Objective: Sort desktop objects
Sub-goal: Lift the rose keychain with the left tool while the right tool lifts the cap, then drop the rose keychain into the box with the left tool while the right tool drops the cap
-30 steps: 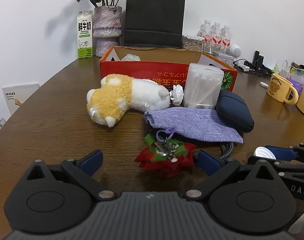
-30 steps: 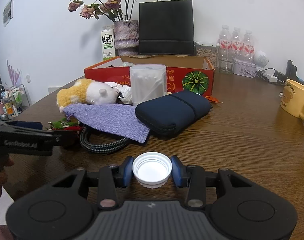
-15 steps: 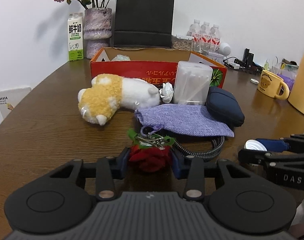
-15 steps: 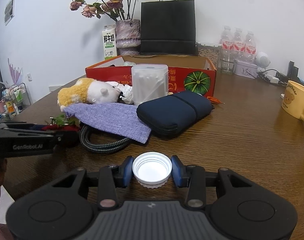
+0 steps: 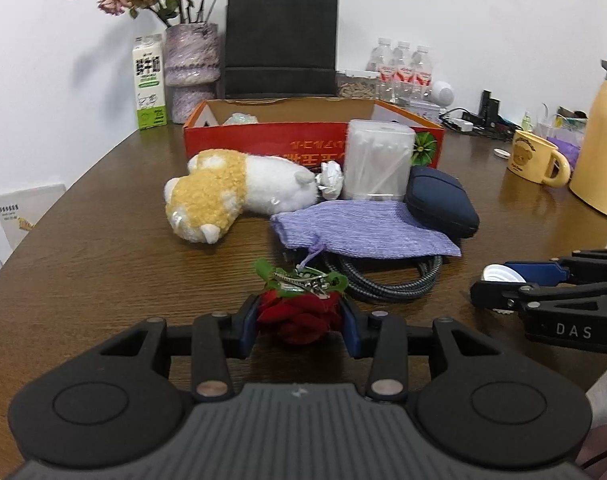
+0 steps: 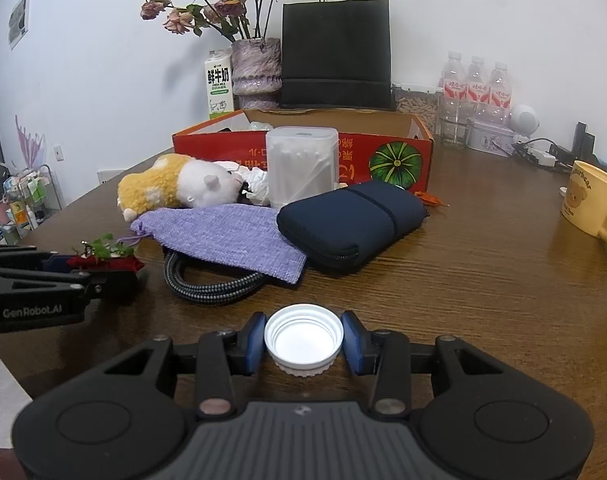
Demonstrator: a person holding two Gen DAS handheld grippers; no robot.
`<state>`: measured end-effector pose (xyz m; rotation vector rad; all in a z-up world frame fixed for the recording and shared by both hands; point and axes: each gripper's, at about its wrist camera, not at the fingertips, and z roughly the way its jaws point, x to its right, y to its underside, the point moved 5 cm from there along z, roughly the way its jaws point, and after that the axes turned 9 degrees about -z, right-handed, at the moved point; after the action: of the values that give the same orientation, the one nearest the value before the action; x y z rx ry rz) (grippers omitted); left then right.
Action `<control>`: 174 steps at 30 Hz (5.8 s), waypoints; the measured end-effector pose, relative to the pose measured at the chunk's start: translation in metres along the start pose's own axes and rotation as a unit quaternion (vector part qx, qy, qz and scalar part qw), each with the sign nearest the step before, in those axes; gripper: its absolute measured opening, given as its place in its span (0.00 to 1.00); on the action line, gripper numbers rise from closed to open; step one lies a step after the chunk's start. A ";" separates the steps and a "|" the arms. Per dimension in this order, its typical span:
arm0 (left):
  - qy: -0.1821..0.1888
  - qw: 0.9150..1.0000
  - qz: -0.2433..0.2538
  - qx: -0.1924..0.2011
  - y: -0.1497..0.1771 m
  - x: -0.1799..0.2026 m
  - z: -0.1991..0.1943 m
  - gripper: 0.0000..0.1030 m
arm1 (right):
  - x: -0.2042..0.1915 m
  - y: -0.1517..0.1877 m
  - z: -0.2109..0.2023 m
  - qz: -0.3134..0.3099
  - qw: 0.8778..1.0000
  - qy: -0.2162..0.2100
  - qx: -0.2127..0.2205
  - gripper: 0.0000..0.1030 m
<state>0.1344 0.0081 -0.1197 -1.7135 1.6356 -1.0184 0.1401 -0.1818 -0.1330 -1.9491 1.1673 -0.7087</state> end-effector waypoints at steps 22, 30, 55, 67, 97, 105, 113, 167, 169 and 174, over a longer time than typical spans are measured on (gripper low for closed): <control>0.064 0.996 0.063 -0.023 0.007 0.031 0.001 0.40 | 0.001 0.003 -0.004 0.004 1.000 0.002 0.000 0.38; 0.070 0.995 0.060 -0.029 0.010 0.029 -0.001 0.40 | 0.001 0.003 -0.004 0.004 1.000 0.001 0.000 0.38; 0.083 0.994 0.069 -0.028 0.011 0.024 -0.013 0.38 | -0.030 -0.034 0.043 -0.053 0.998 -0.013 0.003 0.38; 0.096 0.992 0.076 -0.022 0.017 0.023 -0.030 0.36 | -0.031 -0.034 0.044 -0.049 0.999 -0.006 0.003 0.38; 0.071 0.992 0.105 -0.030 0.016 0.023 -0.016 0.35 | -0.032 -0.036 0.028 -0.046 0.998 -0.043 0.025 0.38; 0.058 0.992 0.111 -0.023 0.011 0.016 -0.017 0.36 | -0.031 -0.035 0.029 -0.044 0.998 -0.037 0.022 0.38; 0.070 0.989 0.126 -0.031 0.019 0.023 -0.020 0.36 | -0.031 -0.035 0.029 -0.043 0.998 -0.036 0.021 0.38; 0.059 0.994 0.087 0.037 -0.054 0.006 -0.032 0.32 | -0.016 -0.090 0.012 -0.042 0.997 -0.001 0.063 0.37; 0.058 0.994 0.083 0.039 -0.064 0.006 -0.026 0.32 | -0.012 -0.099 0.014 -0.041 0.997 0.002 0.066 0.37; 0.058 0.994 0.079 0.047 -0.088 0.008 -0.011 0.33 | -0.003 -0.120 0.019 -0.042 0.997 0.004 0.072 0.37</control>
<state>0.1753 0.0105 -0.0404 -1.4626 1.7375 -1.1155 0.2116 -0.1356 -0.0456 -1.8838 1.0160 -0.8222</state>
